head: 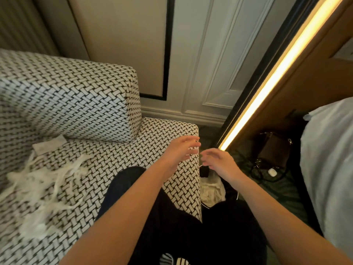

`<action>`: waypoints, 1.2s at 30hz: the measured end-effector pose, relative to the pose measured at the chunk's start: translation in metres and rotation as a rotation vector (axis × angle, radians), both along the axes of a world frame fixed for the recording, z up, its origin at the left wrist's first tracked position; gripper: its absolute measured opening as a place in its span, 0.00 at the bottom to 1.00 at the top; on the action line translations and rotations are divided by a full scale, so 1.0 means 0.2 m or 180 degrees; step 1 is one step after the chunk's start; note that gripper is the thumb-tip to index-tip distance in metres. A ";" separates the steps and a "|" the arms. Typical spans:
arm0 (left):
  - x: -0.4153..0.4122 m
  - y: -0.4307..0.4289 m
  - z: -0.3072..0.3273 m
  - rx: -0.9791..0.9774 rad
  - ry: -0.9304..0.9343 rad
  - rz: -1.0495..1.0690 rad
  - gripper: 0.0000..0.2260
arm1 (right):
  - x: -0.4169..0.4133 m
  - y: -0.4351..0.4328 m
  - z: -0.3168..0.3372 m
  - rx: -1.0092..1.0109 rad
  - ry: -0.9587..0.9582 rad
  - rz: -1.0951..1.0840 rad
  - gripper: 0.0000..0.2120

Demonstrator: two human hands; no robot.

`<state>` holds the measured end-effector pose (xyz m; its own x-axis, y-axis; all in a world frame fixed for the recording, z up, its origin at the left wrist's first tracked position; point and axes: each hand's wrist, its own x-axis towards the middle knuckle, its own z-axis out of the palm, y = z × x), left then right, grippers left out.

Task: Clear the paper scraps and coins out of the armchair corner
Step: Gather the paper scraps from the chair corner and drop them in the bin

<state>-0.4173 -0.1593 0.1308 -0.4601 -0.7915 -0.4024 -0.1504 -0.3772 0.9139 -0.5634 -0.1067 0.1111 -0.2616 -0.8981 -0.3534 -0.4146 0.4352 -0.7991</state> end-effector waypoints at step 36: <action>1.94 0.69 -0.42 0.0755 -0.0236 0.3687 0.07 | 1.92 0.15 -0.51 -0.0483 0.2484 0.4539 0.29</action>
